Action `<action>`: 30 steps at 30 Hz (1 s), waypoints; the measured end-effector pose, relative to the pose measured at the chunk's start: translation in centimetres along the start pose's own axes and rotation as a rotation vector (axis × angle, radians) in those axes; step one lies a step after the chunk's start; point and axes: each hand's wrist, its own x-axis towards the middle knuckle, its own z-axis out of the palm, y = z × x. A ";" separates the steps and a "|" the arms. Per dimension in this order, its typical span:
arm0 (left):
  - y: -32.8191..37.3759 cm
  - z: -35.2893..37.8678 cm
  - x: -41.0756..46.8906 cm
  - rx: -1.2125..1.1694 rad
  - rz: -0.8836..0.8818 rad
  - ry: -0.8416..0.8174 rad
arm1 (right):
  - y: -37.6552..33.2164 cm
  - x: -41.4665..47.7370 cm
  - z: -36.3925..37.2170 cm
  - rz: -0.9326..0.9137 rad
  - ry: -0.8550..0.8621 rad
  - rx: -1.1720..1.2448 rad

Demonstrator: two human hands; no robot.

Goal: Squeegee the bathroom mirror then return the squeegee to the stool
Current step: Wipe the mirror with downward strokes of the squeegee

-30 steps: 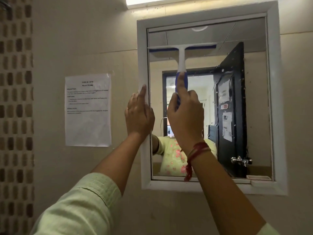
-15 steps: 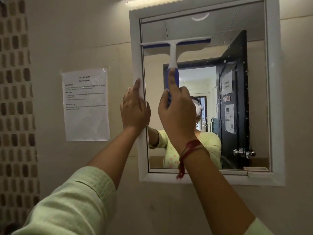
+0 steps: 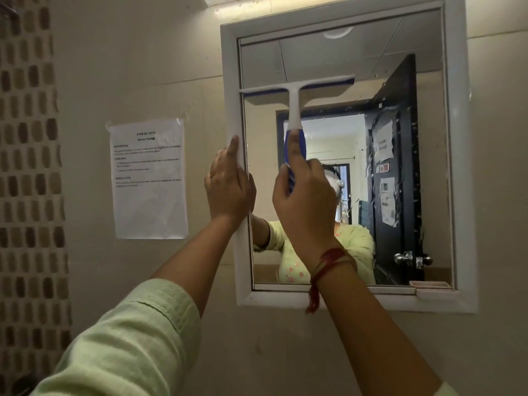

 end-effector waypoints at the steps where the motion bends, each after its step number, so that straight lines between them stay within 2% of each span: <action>1: 0.0 0.0 0.0 -0.003 -0.001 0.001 | -0.3 0.8 0.1 0.002 0.014 -0.003; 5: -0.1 0.0 0.0 -0.008 -0.001 0.003 | -0.6 1.7 0.3 0.019 0.009 -0.010; 10: -0.2 0.1 0.0 -0.030 -0.013 0.012 | 0.4 -2.7 0.2 0.020 -0.089 0.013; 17: 0.0 -0.2 0.0 -0.054 -0.004 0.026 | -0.9 -0.4 1.2 0.025 0.019 0.045; 26: 0.0 -0.4 0.1 -0.065 0.013 0.013 | 0.0 -5.8 0.4 0.023 -0.089 0.085; 30: -0.2 -0.3 0.1 -0.055 0.006 0.013 | -0.2 -2.6 0.1 -0.004 -0.051 0.068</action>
